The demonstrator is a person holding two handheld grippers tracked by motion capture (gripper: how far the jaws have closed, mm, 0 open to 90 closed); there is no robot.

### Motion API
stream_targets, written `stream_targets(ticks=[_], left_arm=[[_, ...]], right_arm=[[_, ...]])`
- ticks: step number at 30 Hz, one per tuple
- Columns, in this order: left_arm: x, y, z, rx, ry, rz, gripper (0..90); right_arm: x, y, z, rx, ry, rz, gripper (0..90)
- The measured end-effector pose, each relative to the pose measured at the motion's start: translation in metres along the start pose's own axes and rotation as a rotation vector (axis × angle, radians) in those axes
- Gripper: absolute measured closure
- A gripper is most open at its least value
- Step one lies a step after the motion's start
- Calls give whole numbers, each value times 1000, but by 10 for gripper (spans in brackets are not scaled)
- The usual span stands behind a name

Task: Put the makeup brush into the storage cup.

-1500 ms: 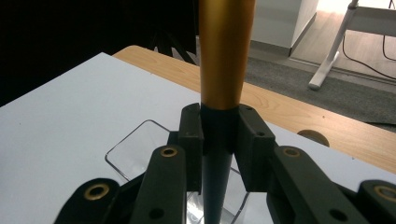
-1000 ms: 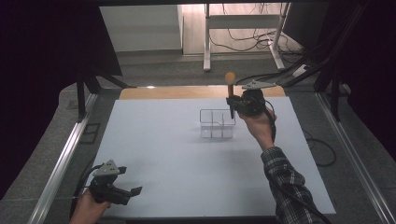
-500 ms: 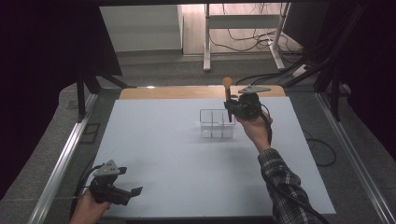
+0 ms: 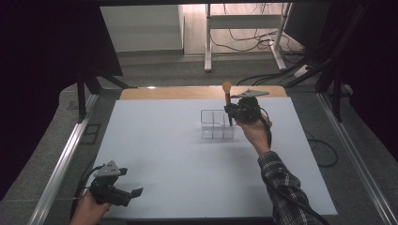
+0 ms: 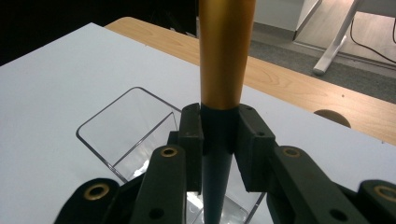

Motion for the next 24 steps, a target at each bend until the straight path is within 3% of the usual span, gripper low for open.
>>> stream_targets(ticks=[24], left_arm=[[-1,0,0,-5,-13,-1,0]], right_arm=[[-21,-1,13,5,-66,-5,721]])
Point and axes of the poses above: each handheld gripper's, and its own axes: z roughly forward along the jaws, x roughly out of its top, y roughly to its right, the point moved 1 cm from there along z, roughly forward along the jaws, and after that the axes turned 4 degrees about z, right-handed, at the moved point
